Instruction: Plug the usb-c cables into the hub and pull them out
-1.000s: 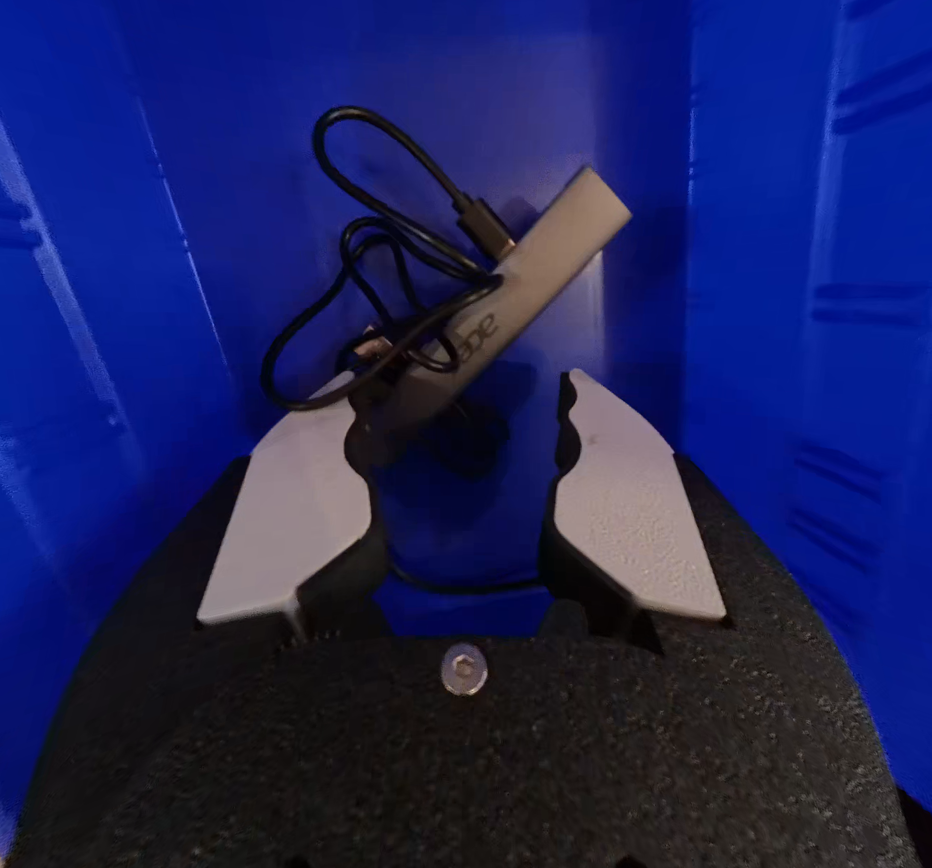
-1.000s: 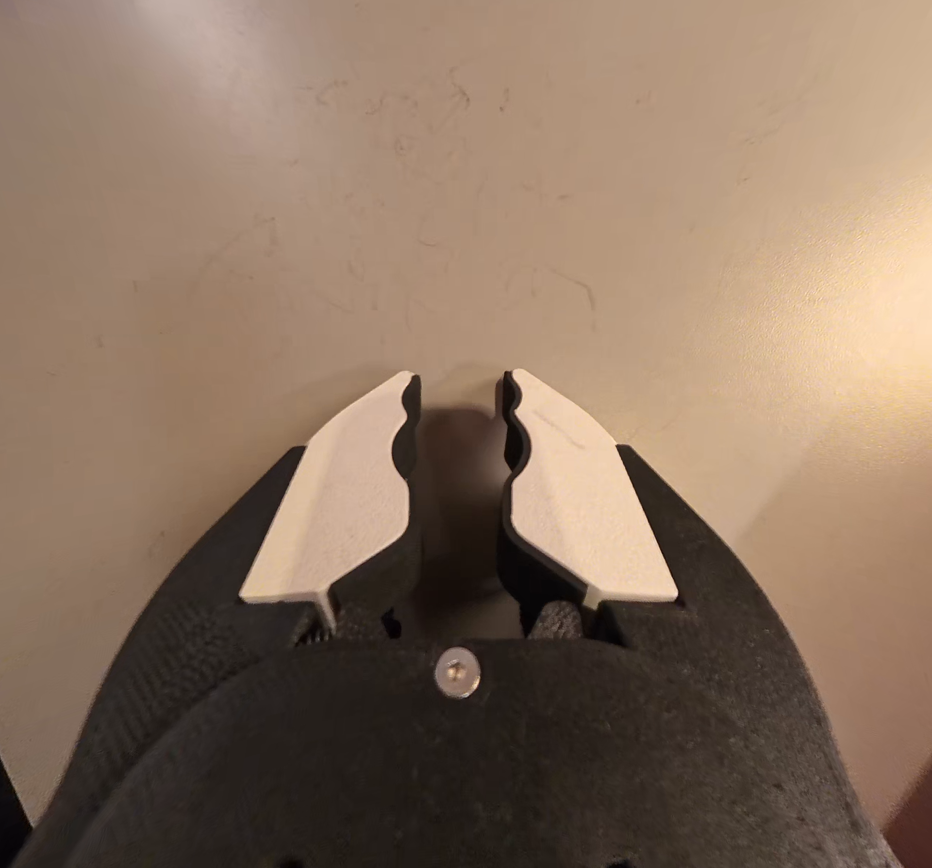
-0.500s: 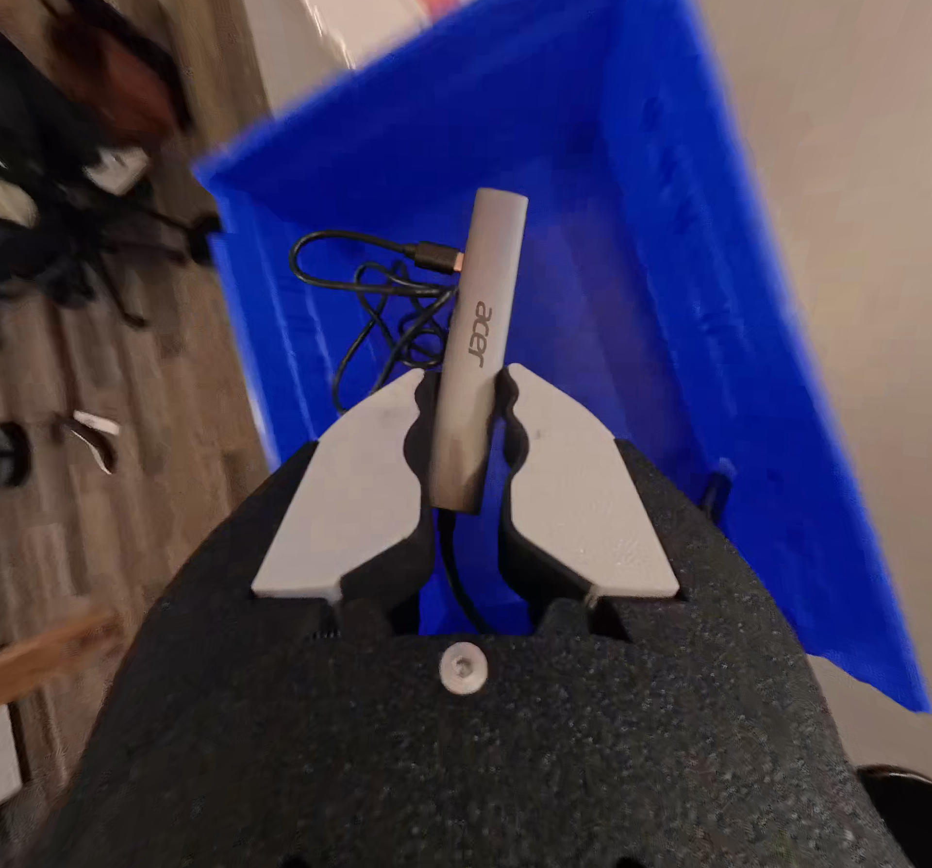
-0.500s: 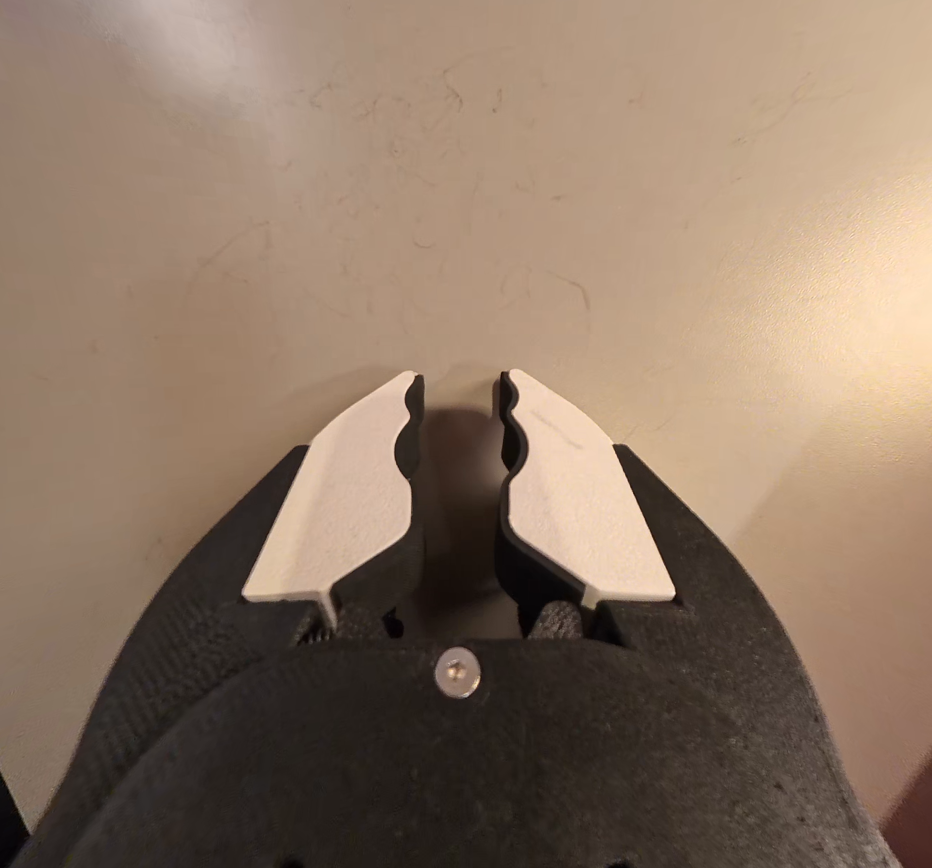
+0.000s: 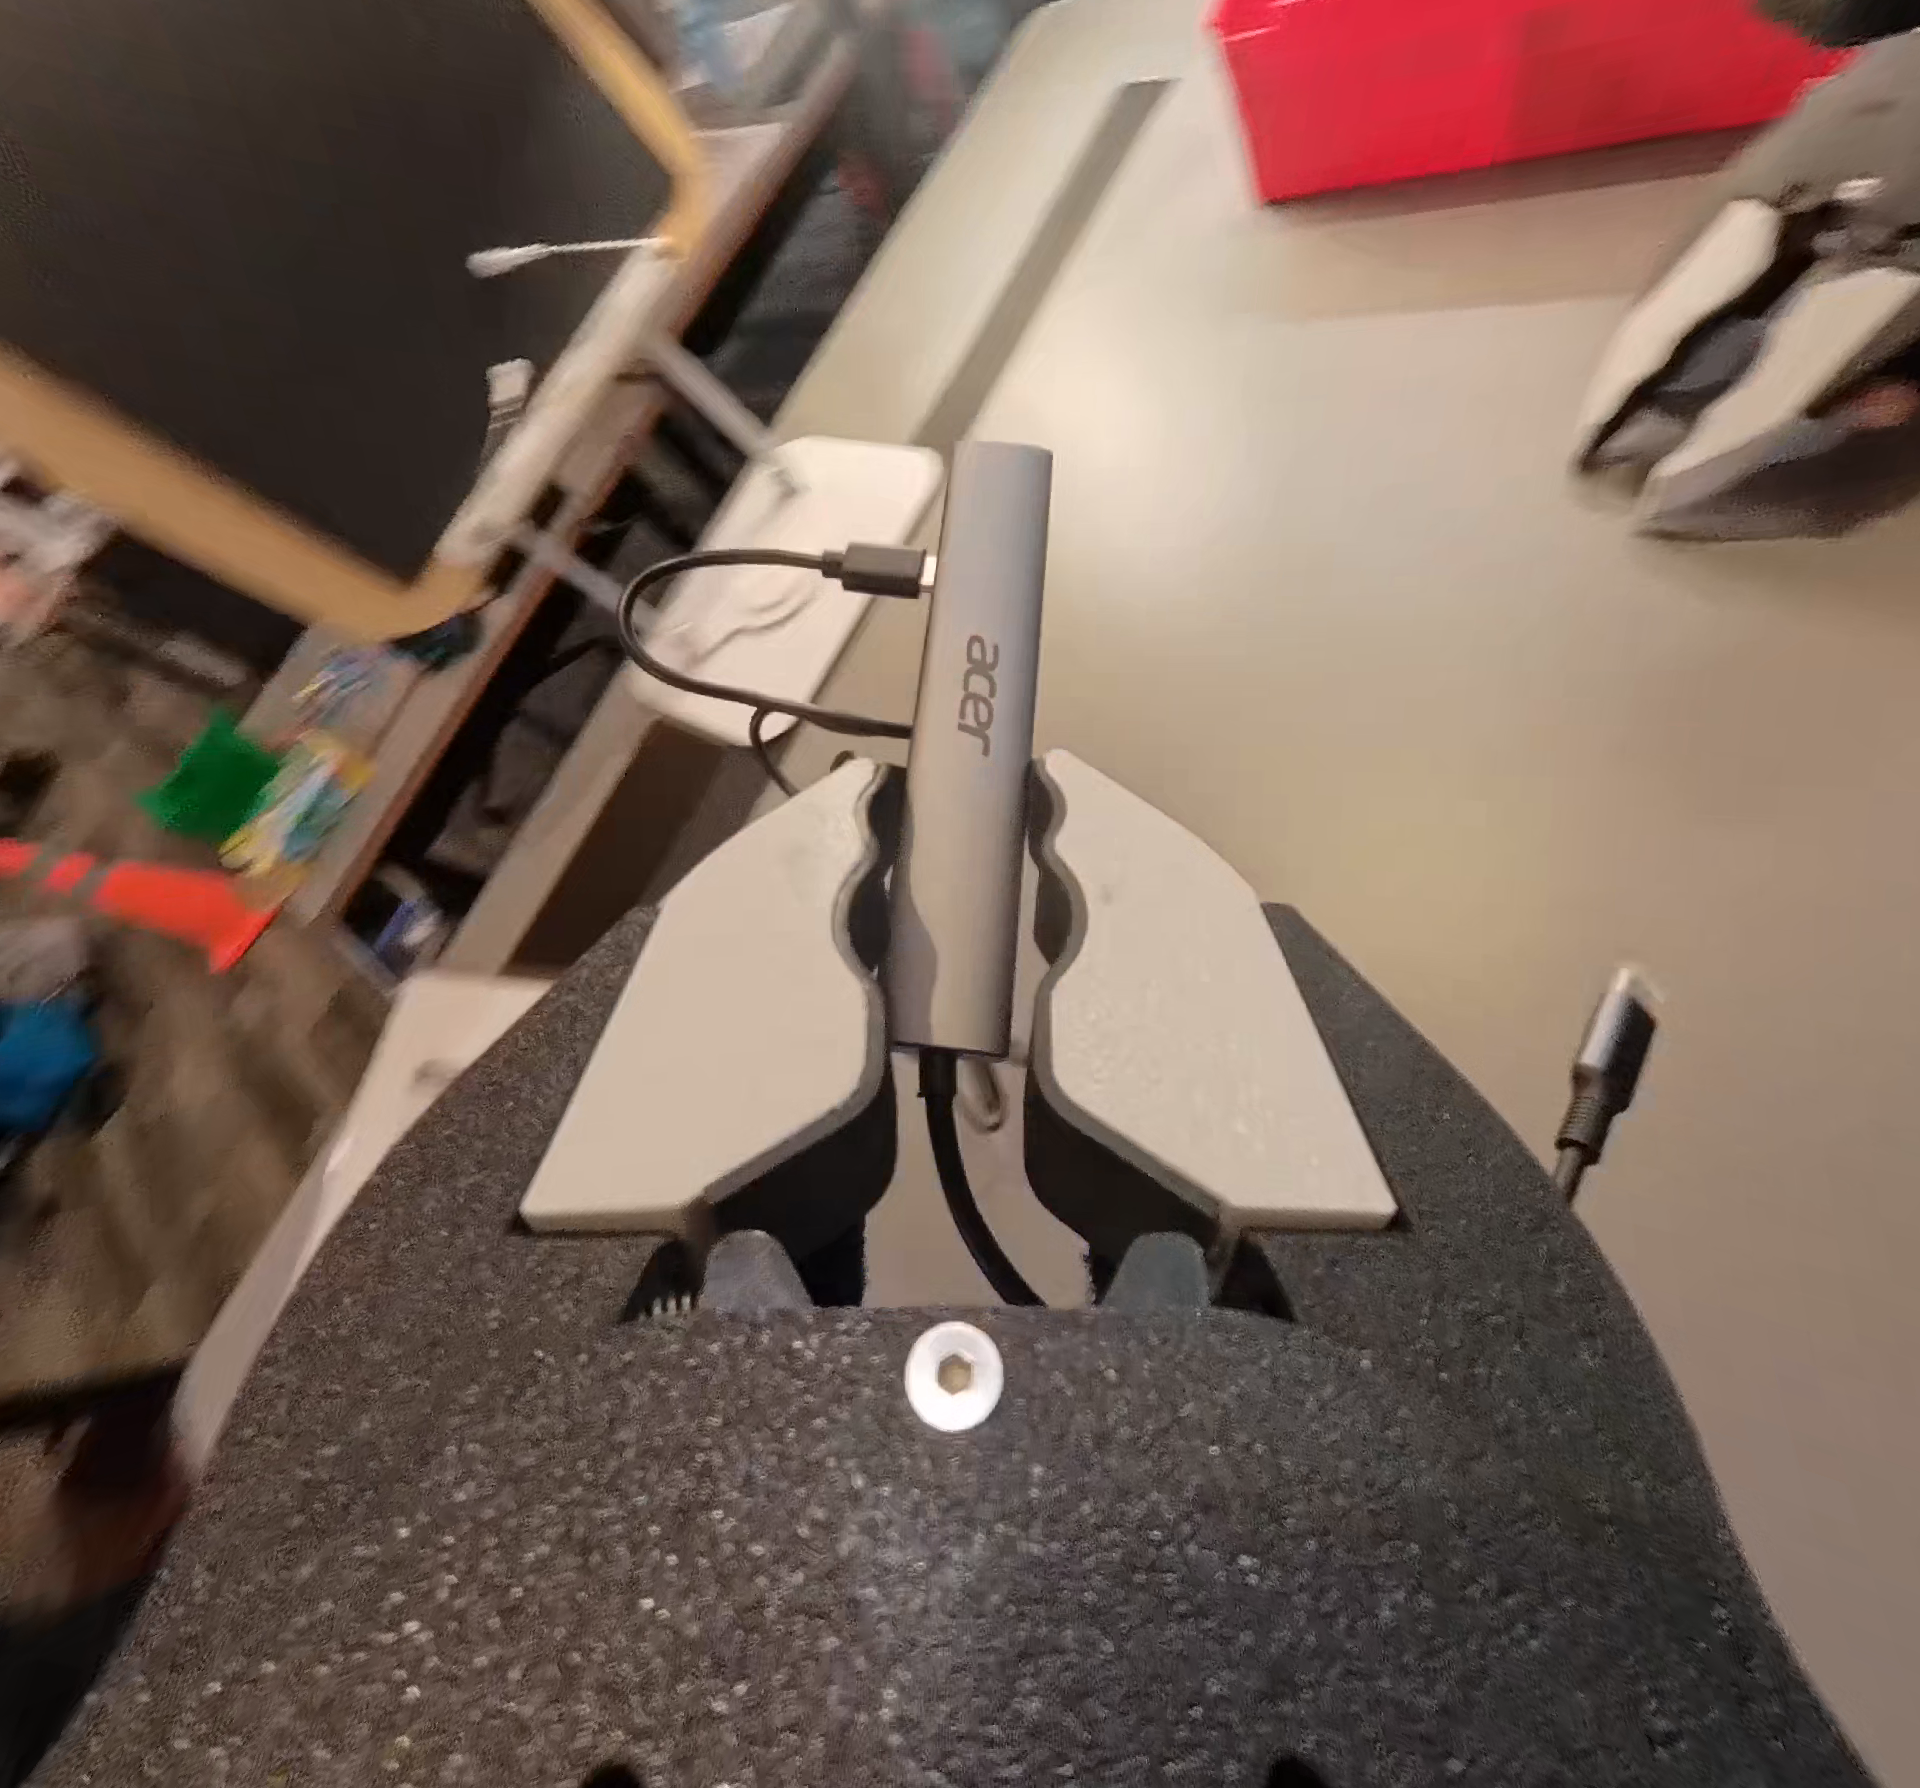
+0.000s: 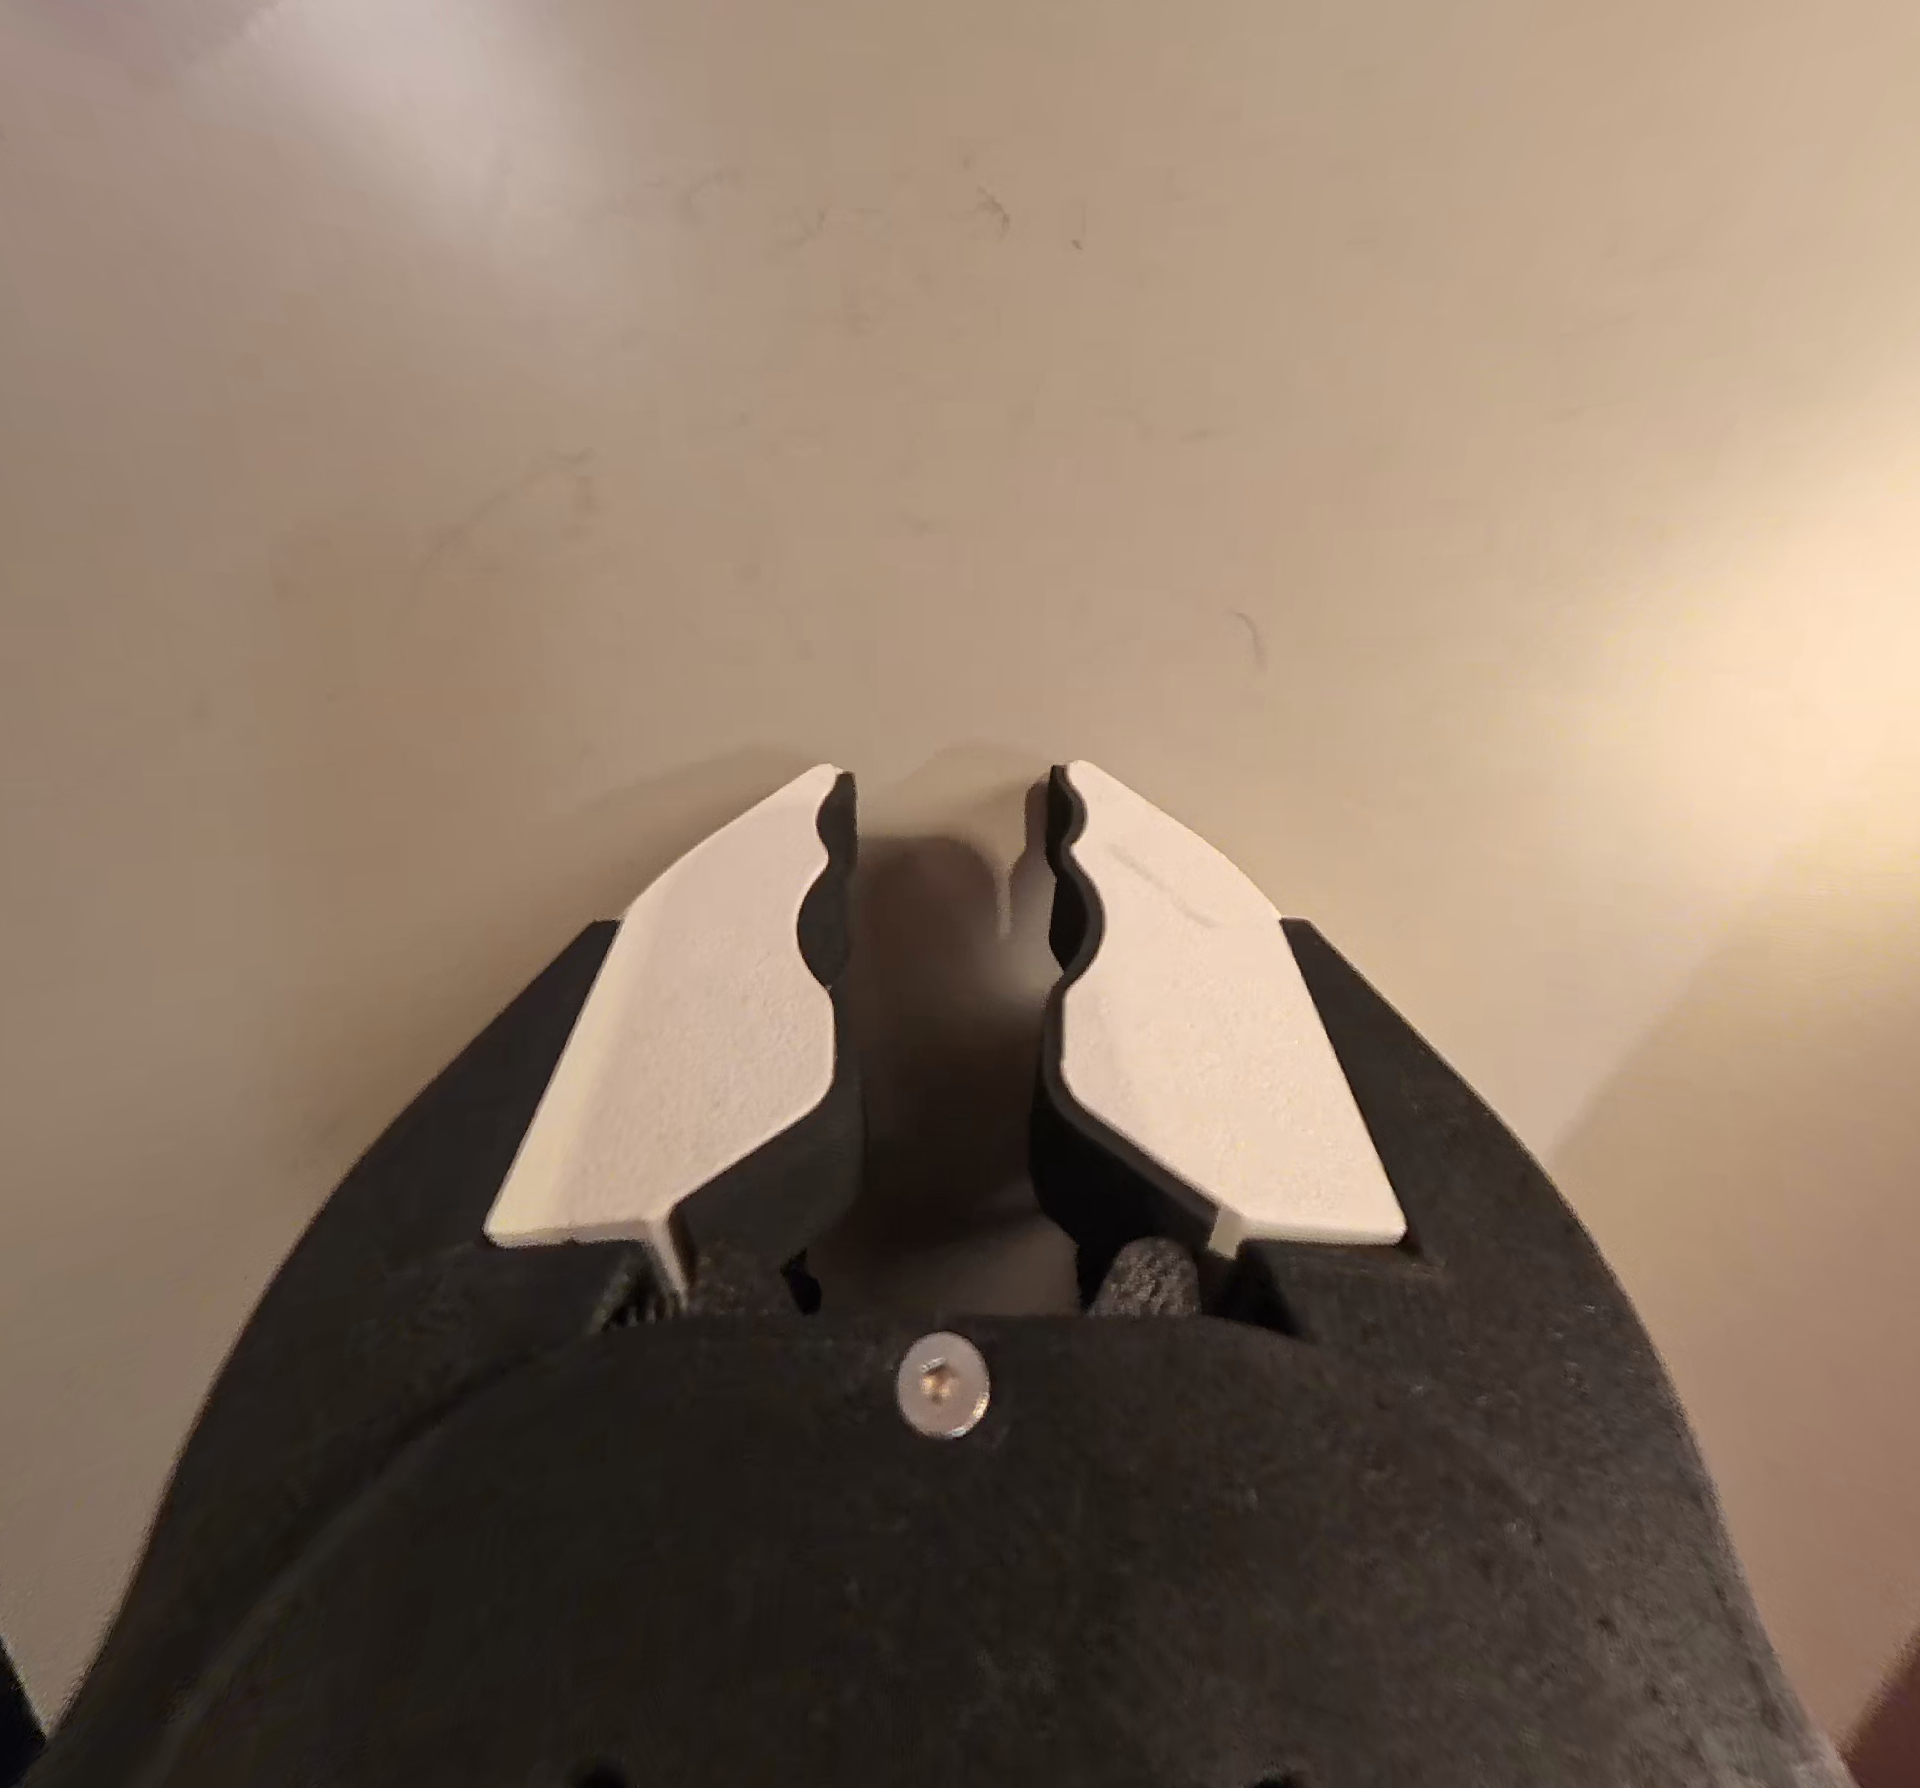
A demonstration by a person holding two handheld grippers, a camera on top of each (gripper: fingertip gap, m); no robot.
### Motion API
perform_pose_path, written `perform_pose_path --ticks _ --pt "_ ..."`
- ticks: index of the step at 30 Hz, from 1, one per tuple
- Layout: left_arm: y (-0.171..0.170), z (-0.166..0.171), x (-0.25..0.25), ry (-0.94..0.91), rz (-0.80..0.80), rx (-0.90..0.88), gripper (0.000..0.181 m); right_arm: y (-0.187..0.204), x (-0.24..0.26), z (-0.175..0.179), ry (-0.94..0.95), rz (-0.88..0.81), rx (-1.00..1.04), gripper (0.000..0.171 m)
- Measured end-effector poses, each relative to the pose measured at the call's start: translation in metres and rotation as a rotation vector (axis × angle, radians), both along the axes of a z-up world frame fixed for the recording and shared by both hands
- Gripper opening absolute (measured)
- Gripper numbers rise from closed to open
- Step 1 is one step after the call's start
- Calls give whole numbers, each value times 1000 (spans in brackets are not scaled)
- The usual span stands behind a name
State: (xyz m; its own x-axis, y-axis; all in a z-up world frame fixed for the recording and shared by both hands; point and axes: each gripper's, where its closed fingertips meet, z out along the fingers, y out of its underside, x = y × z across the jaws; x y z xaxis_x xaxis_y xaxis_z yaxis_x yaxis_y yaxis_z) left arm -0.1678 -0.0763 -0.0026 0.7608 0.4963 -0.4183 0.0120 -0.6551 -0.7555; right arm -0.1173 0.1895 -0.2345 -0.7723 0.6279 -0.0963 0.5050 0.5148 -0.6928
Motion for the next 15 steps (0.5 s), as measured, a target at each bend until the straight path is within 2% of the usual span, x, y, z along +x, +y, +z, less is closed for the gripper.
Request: perform_pose_path --ticks 3,7,11,15 --pt "61 -48 9 -90 -146 19 24 -3 4 8 52 7 -27 38" --pt "122 -94 30 -206 -298 82 24 -10 10 34 183 14 -129 40" --pt "155 -129 49 -307 -375 96 24 -13 11 56 347 34 -113 46" --pt "171 -153 66 -404 -424 105 24 -24 13 69 503 98 -30 51"
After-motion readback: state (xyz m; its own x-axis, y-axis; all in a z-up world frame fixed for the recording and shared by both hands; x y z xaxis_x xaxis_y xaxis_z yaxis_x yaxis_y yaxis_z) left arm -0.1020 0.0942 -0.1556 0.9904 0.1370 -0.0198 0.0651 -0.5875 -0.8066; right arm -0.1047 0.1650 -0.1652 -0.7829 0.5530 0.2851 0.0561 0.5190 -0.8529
